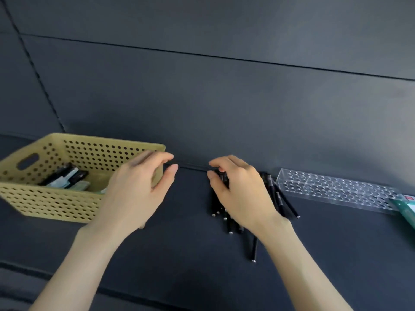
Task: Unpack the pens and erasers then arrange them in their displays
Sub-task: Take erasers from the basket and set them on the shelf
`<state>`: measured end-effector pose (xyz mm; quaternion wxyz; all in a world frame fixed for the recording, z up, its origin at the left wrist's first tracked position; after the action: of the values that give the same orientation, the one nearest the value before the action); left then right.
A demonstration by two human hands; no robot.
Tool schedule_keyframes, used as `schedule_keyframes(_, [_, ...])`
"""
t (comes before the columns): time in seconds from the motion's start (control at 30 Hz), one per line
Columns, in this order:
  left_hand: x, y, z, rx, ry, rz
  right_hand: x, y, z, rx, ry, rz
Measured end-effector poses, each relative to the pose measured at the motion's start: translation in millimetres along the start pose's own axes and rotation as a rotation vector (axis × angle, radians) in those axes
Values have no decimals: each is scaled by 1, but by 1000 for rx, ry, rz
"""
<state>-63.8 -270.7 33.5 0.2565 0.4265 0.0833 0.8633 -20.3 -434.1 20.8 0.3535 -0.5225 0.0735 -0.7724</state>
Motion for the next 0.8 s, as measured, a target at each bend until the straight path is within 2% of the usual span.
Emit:
schedule_keyframes(0.2, [57,-79,-29,27,-64,-20,-59,-79,8,9,-7,38])
schedule_keyframes(0.4, [80,-137,-25,12,-86,-51,-96,-122,19,-2,-4,12])
schedule_keyframes(0.57, [81,-176,-10,-9,-175,-42,-124,-142,49,31,-76,-54])
schedule_keyframes(0.8, [39,-235,9,65,-623,-1,-170,-141,95,85,-354,-48])
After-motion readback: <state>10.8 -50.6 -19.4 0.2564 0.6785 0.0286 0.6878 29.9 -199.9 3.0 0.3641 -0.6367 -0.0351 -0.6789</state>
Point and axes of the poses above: each hand's wrist, its own z-axis towards the middle knuckle, its own x-axis out of the back of the hand, y = z × x, the point moved 7 cm from there along z, towards the middle knuckle, and after that the axes turned 6 degrees about -x, right-handed, at the moved point
